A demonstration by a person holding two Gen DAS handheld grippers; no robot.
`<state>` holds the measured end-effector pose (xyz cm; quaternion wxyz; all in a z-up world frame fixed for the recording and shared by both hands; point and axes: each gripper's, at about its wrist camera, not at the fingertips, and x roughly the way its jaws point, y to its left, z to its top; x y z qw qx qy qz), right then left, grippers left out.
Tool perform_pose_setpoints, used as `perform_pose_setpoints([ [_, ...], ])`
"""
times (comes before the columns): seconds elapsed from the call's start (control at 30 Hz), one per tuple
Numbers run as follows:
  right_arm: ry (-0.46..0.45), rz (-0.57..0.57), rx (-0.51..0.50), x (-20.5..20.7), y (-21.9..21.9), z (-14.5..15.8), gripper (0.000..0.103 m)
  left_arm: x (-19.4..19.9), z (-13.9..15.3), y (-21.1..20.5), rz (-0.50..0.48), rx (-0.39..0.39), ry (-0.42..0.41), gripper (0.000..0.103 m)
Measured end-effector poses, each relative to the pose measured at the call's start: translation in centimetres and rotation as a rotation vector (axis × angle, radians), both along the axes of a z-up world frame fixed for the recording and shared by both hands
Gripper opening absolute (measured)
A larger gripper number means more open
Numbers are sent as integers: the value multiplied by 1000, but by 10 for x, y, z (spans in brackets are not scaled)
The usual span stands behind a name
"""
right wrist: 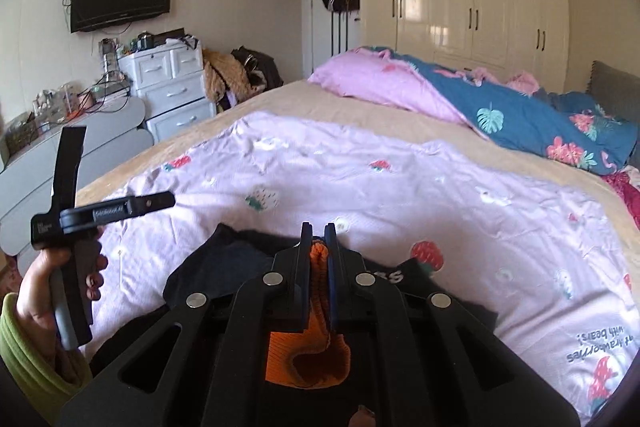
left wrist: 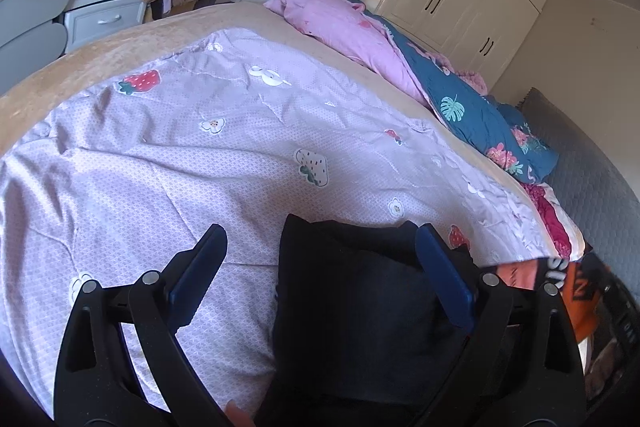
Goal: Fold small clothes
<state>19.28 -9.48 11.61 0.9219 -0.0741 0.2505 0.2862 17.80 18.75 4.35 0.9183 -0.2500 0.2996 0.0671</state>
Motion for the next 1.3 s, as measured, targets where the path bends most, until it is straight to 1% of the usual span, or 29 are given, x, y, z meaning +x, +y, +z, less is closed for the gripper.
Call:
perform_pose_setpoints([
  [0.1,-16,-41,10,7,-18,-2,5,3,-1,-3,-8,6,6,88],
  [0.3,33,-118,25,20,-46,-25,5,10,-6,-16,-40,31,27,88],
  [0.47,53,-154,43,17,-59,-39,5,17,-12,-28,-71,56,47,88],
  [0.73,85,-209,13,21,-67,-63,5,27,-23,-56,-144,104,88,88],
  [0.87,105,-222,12,25,-71,-70,5,32,-29,-62,-160,115,106,88],
  [1.13,146,-250,3,33,-76,-83,5,34,-34,-76,-191,134,118,88],
  [1.17,150,-253,3,33,-76,-84,5,35,-35,-77,-198,134,122,88],
  [1.23,158,-254,5,34,-76,-86,5,35,-37,-81,-206,131,123,80],
  [1.27,164,-251,-2,34,-75,-88,6,35,-38,-83,-219,127,125,79],
  [1.3,168,-251,-14,35,-74,-89,6,36,-39,-85,-227,126,126,76],
])
